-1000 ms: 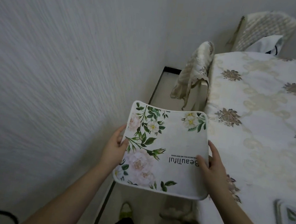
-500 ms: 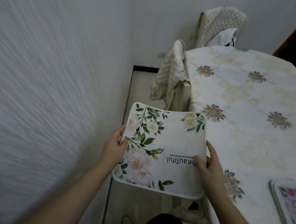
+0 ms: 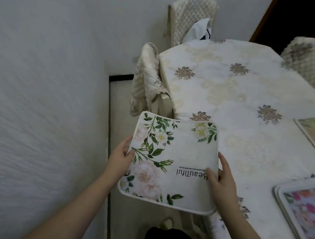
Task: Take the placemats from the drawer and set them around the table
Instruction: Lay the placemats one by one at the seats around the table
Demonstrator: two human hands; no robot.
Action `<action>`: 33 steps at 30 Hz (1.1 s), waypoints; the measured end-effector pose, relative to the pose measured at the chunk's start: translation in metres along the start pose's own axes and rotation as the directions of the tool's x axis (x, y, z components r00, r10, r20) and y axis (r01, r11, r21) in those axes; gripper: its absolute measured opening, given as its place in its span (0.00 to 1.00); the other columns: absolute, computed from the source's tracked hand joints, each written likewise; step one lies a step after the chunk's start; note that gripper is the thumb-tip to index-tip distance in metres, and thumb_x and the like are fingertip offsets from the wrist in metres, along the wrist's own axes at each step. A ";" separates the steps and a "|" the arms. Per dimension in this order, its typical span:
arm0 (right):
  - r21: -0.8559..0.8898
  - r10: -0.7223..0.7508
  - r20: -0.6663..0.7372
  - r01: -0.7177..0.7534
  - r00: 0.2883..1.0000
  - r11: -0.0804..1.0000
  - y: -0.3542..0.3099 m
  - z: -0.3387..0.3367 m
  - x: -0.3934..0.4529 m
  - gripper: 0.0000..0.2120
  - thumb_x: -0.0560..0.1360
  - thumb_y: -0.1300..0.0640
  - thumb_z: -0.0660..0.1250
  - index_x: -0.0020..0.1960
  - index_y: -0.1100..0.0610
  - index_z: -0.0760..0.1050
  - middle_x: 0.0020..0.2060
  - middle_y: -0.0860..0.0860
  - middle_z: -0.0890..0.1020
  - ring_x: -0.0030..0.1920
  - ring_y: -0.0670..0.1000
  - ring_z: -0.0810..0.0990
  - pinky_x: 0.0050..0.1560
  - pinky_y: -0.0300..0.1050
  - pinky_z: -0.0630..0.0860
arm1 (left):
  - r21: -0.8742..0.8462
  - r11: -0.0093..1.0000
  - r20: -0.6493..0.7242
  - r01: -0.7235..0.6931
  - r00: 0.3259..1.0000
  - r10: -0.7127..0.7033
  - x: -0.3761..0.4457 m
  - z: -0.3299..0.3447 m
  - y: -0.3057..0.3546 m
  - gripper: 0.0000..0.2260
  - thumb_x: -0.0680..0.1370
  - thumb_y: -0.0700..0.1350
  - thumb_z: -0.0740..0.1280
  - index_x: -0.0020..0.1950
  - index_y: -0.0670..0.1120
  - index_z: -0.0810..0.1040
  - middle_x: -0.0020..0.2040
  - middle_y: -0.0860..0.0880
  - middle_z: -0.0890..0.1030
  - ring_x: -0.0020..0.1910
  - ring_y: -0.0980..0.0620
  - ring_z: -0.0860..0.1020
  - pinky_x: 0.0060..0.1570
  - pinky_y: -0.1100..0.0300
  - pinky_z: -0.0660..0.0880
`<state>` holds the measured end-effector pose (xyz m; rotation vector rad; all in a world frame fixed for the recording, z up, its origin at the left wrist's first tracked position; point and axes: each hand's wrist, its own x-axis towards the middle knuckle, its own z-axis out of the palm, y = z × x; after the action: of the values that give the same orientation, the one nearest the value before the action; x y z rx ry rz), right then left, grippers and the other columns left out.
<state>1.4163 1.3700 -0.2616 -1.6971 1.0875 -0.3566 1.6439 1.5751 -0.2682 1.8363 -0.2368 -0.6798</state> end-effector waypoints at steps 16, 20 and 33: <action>0.194 0.228 -0.353 -0.167 0.907 0.967 0.036 -0.039 0.048 0.29 0.79 0.52 0.65 0.72 0.30 0.57 0.62 0.51 0.80 0.59 0.53 0.80 0.57 0.54 0.78 | 0.215 0.956 0.414 -0.201 0.905 0.097 0.134 0.119 0.073 0.23 0.82 0.41 0.63 0.73 0.62 0.68 0.58 0.54 0.84 0.57 0.53 0.82 0.60 0.46 0.78; 0.260 0.308 -0.436 -0.209 0.846 0.943 0.040 -0.033 0.055 0.28 0.79 0.49 0.64 0.68 0.24 0.55 0.65 0.50 0.78 0.64 0.55 0.77 0.60 0.59 0.77 | 0.224 0.938 0.517 -0.264 0.848 0.116 0.172 0.152 0.083 0.22 0.82 0.42 0.63 0.69 0.66 0.69 0.49 0.50 0.86 0.45 0.40 0.84 0.49 0.40 0.81; 0.466 0.549 -0.638 -0.297 0.540 0.833 0.018 0.012 0.064 0.26 0.81 0.51 0.63 0.76 0.42 0.58 0.65 0.50 0.77 0.65 0.54 0.77 0.46 0.37 0.76 | 0.231 0.835 0.817 -0.500 0.565 0.112 0.255 0.219 0.114 0.21 0.82 0.43 0.63 0.73 0.59 0.69 0.50 0.44 0.85 0.46 0.48 0.83 0.40 0.49 0.77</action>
<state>1.4502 1.3252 -0.2993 -0.9069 1.9094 -0.9135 1.7488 1.2374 -0.2991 1.7123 -1.3944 -1.2147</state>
